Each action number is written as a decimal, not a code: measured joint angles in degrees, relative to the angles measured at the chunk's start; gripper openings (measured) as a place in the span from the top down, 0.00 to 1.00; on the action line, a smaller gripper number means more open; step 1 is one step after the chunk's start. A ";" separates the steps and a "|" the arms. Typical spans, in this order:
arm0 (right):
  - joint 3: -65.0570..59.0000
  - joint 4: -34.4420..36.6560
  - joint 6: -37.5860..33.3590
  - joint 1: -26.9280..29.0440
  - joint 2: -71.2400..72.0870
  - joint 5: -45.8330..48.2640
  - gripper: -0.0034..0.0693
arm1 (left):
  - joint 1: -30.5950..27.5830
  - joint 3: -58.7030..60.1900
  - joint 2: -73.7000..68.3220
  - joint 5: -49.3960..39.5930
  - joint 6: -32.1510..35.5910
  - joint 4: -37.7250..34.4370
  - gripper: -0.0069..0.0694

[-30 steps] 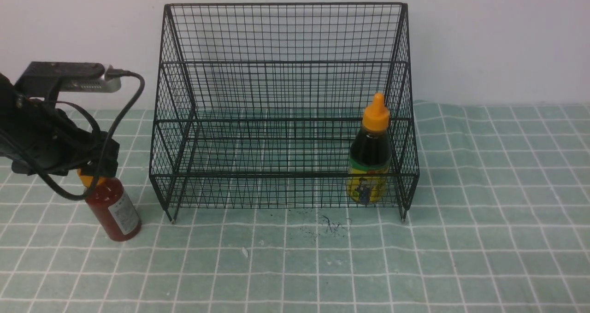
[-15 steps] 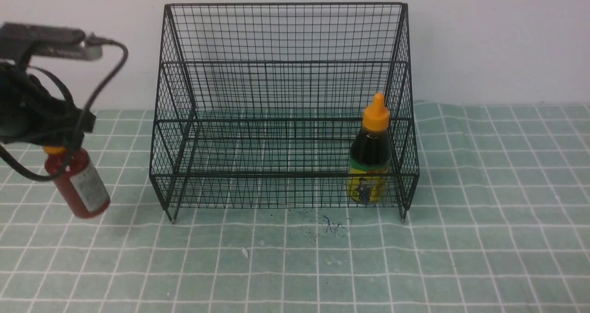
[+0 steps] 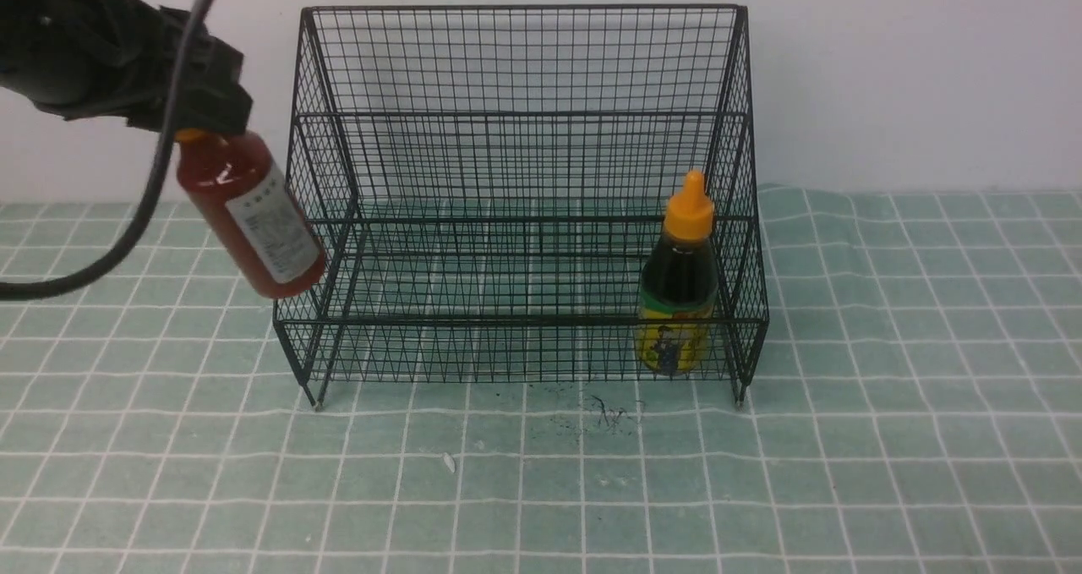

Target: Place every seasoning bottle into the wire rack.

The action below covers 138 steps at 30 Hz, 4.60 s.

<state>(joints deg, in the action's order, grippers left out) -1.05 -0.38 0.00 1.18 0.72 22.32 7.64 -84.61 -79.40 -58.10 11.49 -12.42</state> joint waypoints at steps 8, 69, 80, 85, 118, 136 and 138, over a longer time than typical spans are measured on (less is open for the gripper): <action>0.00 0.00 0.00 0.00 0.00 0.00 0.97 | 4.33 0.00 -6.60 7.99 0.27 0.06 0.53; 0.00 0.00 -0.34 0.00 0.00 0.00 0.97 | 4.51 35.71 50.84 22.67 -1.27 -7.65 0.92; 0.00 0.00 -0.34 0.00 0.00 0.00 0.97 | 4.51 55.32 65.10 23.87 -1.14 -15.63 0.92; 0.00 0.00 -0.34 0.00 0.00 0.00 0.97 | 4.51 56.42 65.40 23.93 3.13 -15.43 0.92; 0.00 0.00 -0.34 0.00 0.00 -0.01 0.97 | -1.93 86.16 80.05 36.44 -11.49 11.15 0.92; 0.00 0.00 -0.34 0.00 0.00 -0.01 0.97 | -1.93 86.16 80.05 36.44 -11.49 11.15 0.92; 0.00 0.00 -0.34 0.00 0.00 -0.01 0.97 | -1.93 86.16 80.05 36.44 -11.49 11.15 0.92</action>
<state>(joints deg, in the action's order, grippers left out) -1.05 -0.38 -0.34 1.18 0.72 22.31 5.71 1.55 0.65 -21.66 0.00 -1.27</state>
